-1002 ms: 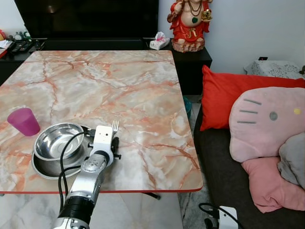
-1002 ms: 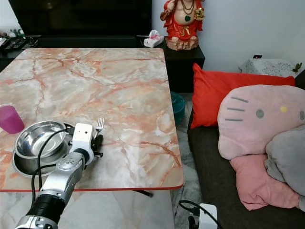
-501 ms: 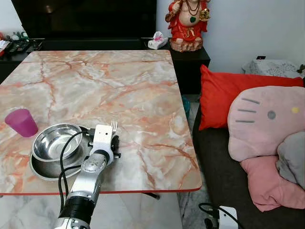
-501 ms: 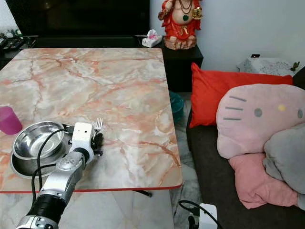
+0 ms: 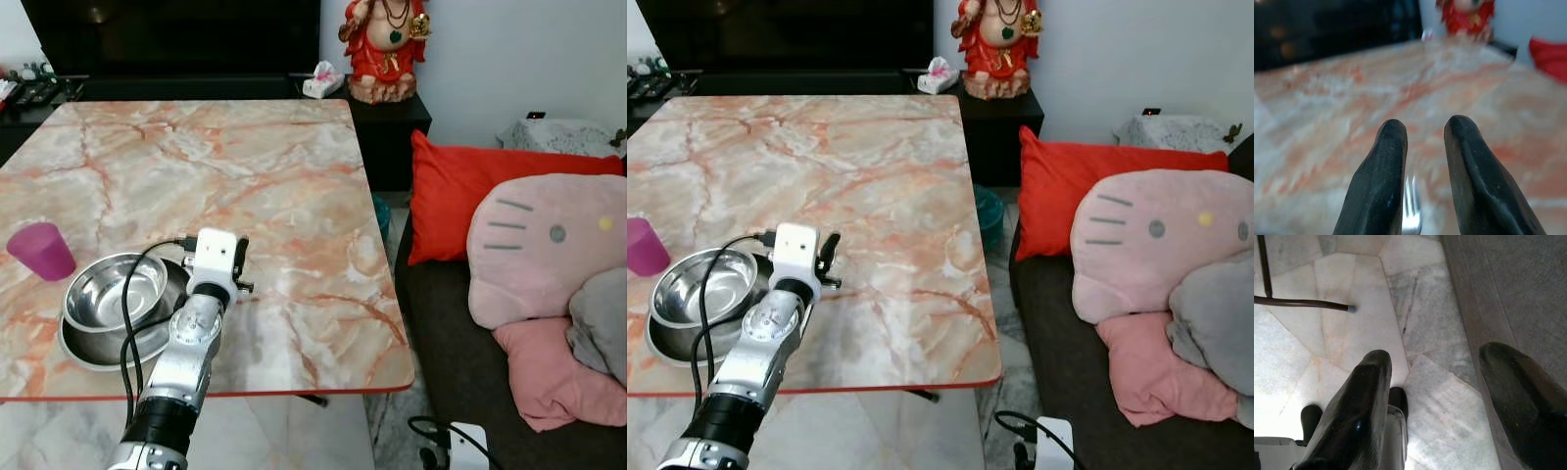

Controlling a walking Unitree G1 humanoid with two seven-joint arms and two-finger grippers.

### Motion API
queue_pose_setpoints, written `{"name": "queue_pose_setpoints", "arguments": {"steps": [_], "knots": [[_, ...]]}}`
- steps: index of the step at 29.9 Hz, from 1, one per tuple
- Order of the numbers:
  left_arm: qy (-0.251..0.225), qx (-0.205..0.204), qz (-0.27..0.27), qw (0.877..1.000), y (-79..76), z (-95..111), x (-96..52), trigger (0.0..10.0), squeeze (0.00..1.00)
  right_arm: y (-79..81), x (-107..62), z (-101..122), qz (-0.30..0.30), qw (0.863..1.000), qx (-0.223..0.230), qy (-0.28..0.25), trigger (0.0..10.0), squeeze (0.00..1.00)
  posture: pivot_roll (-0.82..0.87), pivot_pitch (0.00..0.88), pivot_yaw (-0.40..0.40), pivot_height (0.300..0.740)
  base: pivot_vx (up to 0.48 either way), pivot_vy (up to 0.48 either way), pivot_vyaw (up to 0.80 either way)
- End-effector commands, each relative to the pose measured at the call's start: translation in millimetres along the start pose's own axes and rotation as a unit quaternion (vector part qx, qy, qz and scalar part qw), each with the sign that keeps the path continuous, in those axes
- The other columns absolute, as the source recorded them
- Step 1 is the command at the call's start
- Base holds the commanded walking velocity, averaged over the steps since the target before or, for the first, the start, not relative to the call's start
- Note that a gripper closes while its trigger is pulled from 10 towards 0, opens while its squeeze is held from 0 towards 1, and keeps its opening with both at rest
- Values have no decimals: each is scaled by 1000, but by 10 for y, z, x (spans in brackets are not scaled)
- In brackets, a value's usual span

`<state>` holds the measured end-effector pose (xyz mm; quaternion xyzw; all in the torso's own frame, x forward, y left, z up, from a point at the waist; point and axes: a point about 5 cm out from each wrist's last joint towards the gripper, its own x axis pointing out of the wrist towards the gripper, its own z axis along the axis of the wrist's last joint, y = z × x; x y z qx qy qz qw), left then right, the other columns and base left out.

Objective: Setting the table

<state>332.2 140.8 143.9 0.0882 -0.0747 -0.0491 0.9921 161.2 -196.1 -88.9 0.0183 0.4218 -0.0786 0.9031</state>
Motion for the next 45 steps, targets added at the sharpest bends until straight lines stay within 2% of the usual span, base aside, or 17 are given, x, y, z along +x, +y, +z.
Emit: {"name": "queue_pose_setpoints", "arguments": {"steps": [1, 4, 5, 7, 45], "knots": [[-22, 7, -16, 1000, -52, 41, -35, 10000, 0, -14, -10, -37, 0, 1000, -4, 7, 10000, 0, 12, 18, -12, 740, 0, 0, 0], [-40, 4, -26, 999, -92, 72, -65, 10000, 0, -15, -10, -38, 0, 1000, -4, 8, 10000, 0, 12, 18, -12, 740, 0, 0, 0], [-54, -15, -30, 998, -116, 92, -93, 10000, 0, -15, -11, -42, 1, 1000, -4, 9, 10000, 0, 11, 13, -12, 740, 0, 0, 0], [-64, -23, -28, 997, -124, 101, -106, 10000, 0, -14, -11, -43, 1, 1000, -5, 9, 10000, 0, 11, 13, -12, 740, 0, 0, 0], [-108, -16, -14, 994, -110, 224, -75, 10000, 0, 0, -14, -53, 1, 1000, -2, 10, 10000, 0, 21, 0, -4, 740, 0, 467, 0]]}}
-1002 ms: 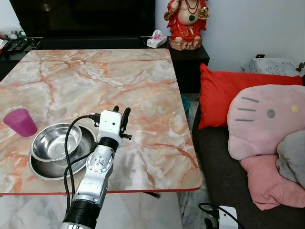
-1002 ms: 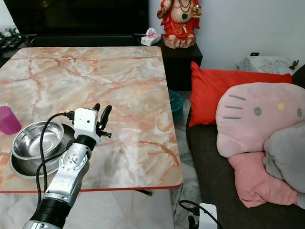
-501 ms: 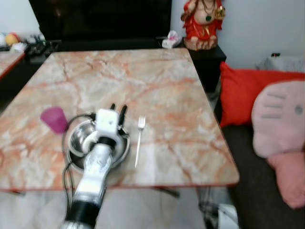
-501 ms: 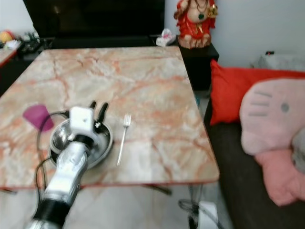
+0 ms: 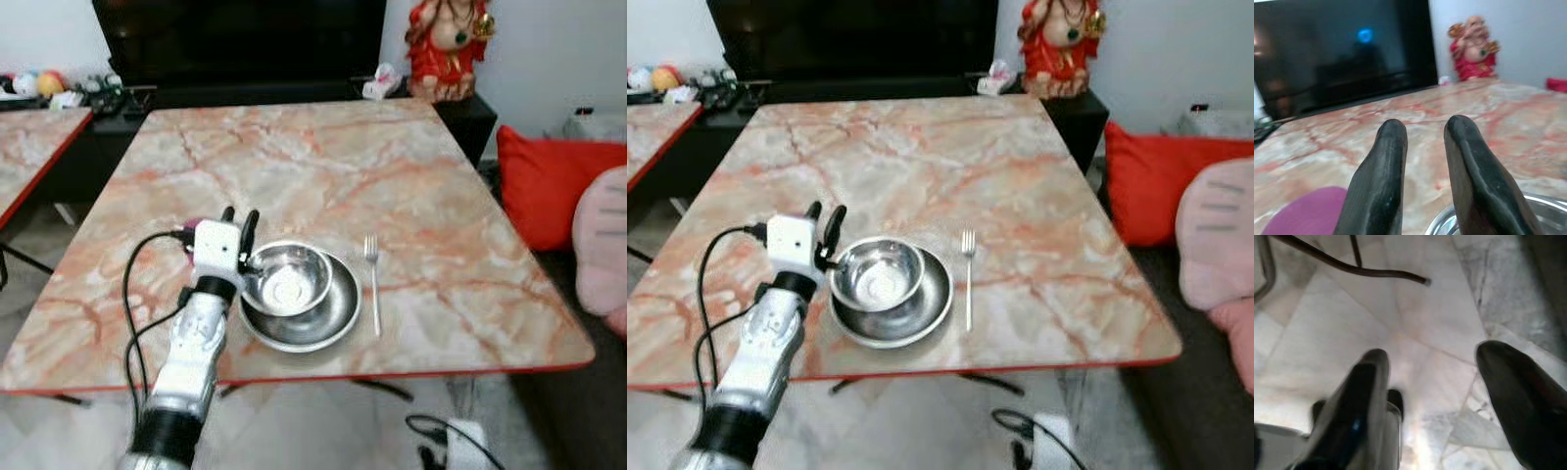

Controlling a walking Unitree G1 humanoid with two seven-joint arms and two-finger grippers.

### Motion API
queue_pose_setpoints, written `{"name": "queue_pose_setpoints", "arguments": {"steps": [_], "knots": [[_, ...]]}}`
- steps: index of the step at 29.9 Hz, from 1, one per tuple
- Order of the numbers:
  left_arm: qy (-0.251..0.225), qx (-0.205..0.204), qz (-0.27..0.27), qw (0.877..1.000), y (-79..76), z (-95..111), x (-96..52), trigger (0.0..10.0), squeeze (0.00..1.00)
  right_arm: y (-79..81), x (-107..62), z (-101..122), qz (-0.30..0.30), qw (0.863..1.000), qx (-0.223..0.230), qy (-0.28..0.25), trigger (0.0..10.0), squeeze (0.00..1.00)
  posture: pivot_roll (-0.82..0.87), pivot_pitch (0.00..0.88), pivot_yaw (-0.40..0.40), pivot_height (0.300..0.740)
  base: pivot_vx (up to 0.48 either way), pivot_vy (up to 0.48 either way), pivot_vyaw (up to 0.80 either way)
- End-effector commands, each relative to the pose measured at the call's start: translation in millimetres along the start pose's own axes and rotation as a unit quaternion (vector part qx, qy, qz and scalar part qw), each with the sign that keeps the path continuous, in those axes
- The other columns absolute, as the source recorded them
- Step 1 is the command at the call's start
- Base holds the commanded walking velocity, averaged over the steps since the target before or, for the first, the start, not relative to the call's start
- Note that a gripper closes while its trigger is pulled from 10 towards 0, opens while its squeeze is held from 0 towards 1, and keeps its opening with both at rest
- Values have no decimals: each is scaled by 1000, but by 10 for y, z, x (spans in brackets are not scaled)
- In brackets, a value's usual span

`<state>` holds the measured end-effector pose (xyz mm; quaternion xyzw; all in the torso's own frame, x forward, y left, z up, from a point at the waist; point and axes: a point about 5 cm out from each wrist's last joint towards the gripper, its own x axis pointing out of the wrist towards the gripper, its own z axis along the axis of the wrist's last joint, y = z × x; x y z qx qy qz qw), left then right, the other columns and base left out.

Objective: Setting the table

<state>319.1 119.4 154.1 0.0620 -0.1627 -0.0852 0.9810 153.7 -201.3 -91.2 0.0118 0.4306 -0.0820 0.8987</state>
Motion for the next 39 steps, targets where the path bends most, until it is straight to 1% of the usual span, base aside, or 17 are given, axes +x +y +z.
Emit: {"name": "queue_pose_setpoints", "arguments": {"steps": [1, 15, 20, 27, 39], "knots": [[-15, 9, 12, 1000, 93, 70, 27, 10000, 0, 63, 9, 15, 8, 1000, 3, 0, 10000, 0, 21, 0, -4, 740, 0, 480, 0], [-18, 9, 17, 1000, 106, 85, 33, 10000, 0, 62, 10, 22, 10, 1000, -2, -1, 10000, 0, 26, 0, -5, 740, 0, 480, 0], [-18, 9, 18, 1000, 110, 86, 35, 10000, 0, 70, 13, 41, 18, 1000, -13, -6, 10000, 0, 26, 0, -4, 740, 0, 480, 0], [-18, 10, 21, 1000, 120, 83, 37, 10000, 0, 65, 15, 43, 19, 1000, -15, -5, 10000, 0, 26, 0, -7, 740, 0, 480, 684], [-19, 11, 22, 1000, 124, 85, 39, 10000, 0, 66, 12, 30, 18, 1000, -16, -2, 10000, 0, 23, 0, -6, 740, 0, 480, 0]]}}
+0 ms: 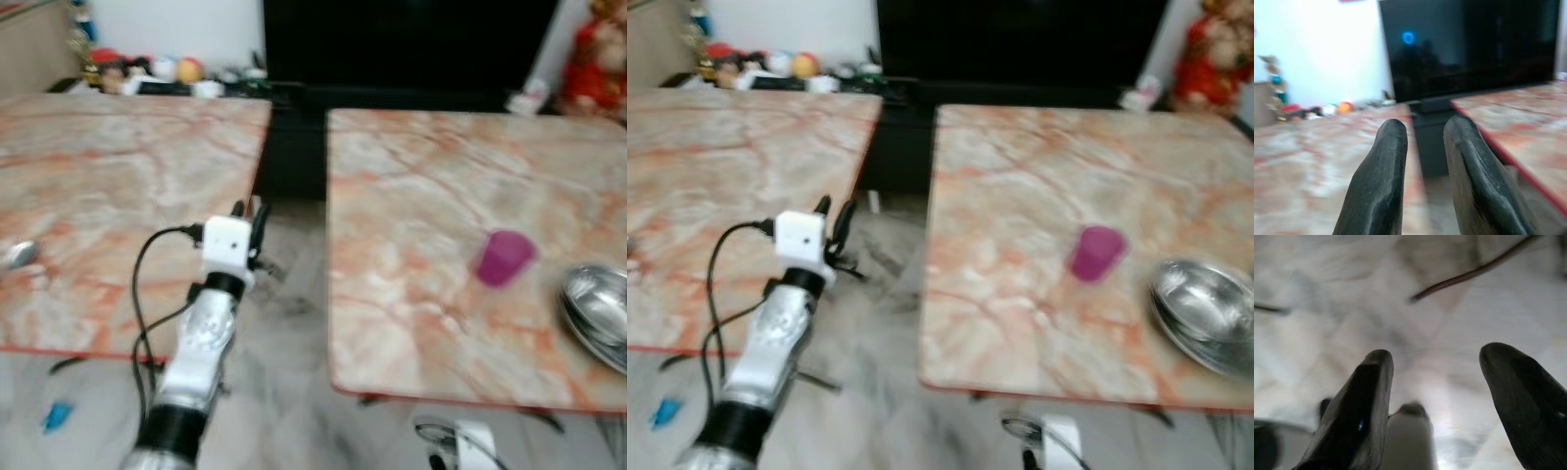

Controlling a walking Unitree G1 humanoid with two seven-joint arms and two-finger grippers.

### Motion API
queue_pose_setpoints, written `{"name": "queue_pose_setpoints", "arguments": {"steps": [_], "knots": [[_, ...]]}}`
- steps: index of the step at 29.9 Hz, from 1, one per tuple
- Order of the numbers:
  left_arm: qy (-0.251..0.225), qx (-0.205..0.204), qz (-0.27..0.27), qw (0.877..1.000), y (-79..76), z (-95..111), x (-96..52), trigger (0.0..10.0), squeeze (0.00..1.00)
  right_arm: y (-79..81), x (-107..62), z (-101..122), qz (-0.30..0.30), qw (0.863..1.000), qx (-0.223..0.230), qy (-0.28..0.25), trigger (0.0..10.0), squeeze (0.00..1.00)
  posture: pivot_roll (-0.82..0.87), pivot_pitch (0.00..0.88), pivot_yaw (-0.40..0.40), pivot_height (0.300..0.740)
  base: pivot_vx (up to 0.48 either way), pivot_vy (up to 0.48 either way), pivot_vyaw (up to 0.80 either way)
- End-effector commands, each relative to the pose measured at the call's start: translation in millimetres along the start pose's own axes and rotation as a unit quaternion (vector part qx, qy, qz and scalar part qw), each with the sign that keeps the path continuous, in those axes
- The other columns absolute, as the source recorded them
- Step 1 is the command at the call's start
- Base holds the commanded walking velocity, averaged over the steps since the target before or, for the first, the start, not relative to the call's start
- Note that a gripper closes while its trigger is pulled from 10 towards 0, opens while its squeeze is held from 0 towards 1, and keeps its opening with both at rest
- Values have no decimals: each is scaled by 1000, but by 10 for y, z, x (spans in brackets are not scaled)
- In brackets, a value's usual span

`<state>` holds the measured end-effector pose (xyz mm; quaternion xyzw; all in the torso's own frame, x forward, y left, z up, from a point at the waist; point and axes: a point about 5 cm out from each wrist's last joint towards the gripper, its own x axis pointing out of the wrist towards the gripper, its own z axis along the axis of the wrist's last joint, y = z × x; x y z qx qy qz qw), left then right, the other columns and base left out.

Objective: Setting the table

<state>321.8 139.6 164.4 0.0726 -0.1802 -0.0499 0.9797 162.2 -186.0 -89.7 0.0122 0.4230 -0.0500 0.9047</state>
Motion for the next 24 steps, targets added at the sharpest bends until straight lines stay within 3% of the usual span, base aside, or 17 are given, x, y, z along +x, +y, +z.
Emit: {"name": "queue_pose_setpoints", "arguments": {"steps": [1, 12, 21, 24], "knots": [[-5, -7, -12, 1000, -90, 20, 16, 10000, 0, -95, -15, -35, -11, 1000, -4, 8, 10000, 0, 24, 0, -6, 740, 0, 480, 0], [-7, -7, -14, 1000, -89, 23, 14, 10000, 0, -85, -17, -44, -10, 1000, -8, 9, 10000, 0, 22, 0, -2, 740, 0, 480, 0], [-8, -8, -14, 1000, -101, 32, 25, 10000, 0, -86, -14, -38, -10, 1000, -8, 9, 10000, 0, 26, 0, -2, 740, 0, 480, 763], [-7, -6, -13, 1000, -86, 31, 28, 10000, 0, -90, -13, -35, -12, 1000, -4, 9, 10000, 0, 28, 0, -3, 740, 0, 480, 0]]}}
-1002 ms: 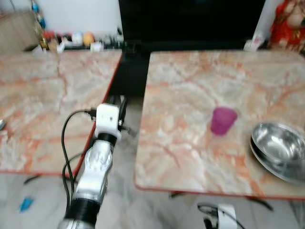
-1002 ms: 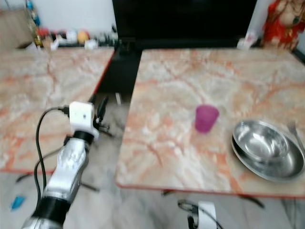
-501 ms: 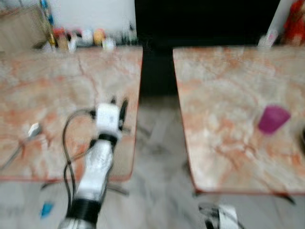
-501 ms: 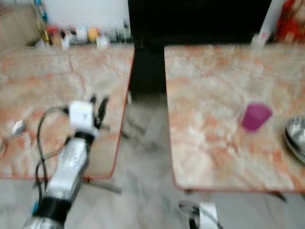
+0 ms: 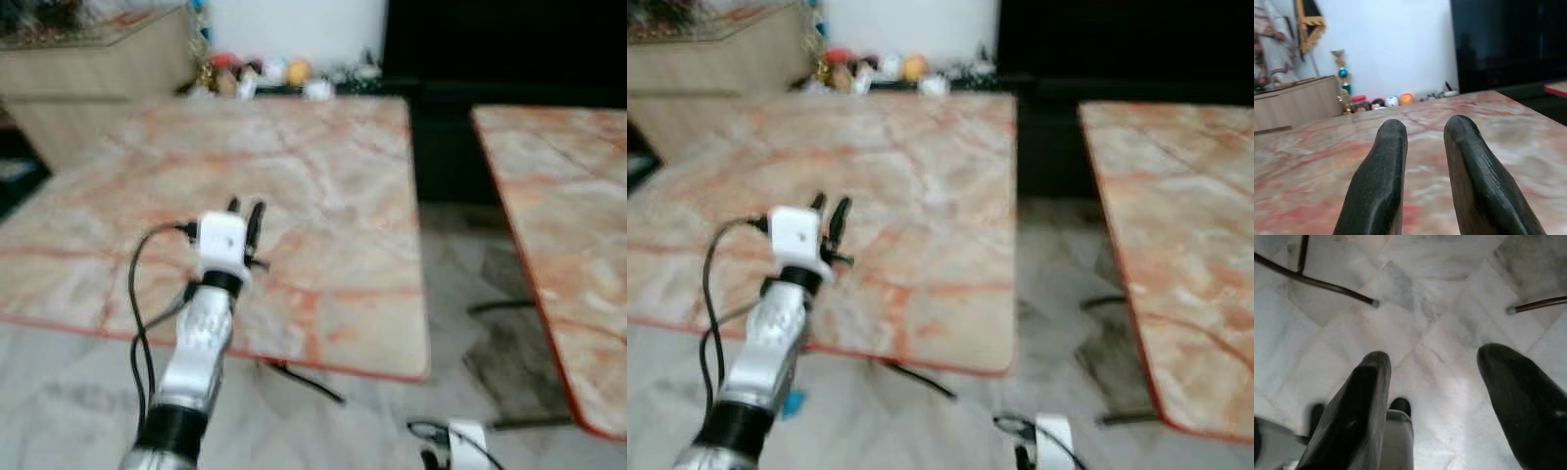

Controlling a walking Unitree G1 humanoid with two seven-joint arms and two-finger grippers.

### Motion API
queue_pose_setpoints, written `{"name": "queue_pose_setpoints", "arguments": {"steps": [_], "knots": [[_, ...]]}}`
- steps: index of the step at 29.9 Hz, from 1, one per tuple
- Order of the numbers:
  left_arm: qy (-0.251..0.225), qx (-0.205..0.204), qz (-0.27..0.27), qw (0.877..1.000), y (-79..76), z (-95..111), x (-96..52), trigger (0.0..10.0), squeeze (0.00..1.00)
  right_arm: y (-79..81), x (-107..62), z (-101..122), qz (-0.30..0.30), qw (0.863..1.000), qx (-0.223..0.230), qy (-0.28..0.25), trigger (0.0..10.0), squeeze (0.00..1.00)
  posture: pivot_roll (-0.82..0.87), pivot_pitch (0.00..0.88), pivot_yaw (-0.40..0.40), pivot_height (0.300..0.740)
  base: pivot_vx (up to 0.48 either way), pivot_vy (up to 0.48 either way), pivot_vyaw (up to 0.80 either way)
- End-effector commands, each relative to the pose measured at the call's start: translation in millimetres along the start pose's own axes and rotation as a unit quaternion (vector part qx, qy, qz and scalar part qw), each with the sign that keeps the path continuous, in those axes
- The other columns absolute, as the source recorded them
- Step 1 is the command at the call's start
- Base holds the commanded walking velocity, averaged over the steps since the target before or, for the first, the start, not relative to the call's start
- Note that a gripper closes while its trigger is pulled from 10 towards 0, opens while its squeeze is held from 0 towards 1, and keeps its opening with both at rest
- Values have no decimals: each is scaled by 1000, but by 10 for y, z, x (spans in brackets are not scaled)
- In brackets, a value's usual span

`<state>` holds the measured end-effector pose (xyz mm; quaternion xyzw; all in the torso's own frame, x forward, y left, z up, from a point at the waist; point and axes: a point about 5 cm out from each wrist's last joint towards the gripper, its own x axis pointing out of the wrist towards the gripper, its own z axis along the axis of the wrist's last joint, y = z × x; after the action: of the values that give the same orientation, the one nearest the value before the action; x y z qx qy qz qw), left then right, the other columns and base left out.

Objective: Setting the table

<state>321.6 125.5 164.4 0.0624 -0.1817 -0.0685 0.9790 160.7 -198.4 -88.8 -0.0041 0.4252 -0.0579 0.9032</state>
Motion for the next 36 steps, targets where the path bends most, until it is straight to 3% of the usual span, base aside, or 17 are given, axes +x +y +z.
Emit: {"name": "queue_pose_setpoints", "arguments": {"steps": [1, 15, 20, 24, 36], "knots": [[-3, 8, 4, 1000, 61, 14, 11, 10000, 0, 35, -7, -36, 1, 1000, 12, 6, 10000, 0, 28, 0, -3, 740, 0, 480, 0], [-2, 10, 6, 1000, 91, 8, 17, 10000, 0, 21, -7, -53, -7, 1000, 13, 16, 10000, 0, 30, 1, -5, 740, 0, 480, 0], [0, 9, 0, 1000, 96, 2, 16, 10000, 0, 25, -7, -54, -3, 1000, 15, 17, 10000, 0, 34, 4, -7, 740, 0, 358, -633], [6, 2, -21, 1000, 60, -22, 5, 10000, 0, 25, -7, -51, -3, 1000, 13, 16, 10000, 0, 34, 4, -7, 740, 0, 0, -628], [24, -17, -66, 997, -77, -66, -29, 10000, 0, 28, -5, -36, -2, 1000, 10, 10, 10000, 0, 36, 5, -5, 740, 0, 0, 0]]}}
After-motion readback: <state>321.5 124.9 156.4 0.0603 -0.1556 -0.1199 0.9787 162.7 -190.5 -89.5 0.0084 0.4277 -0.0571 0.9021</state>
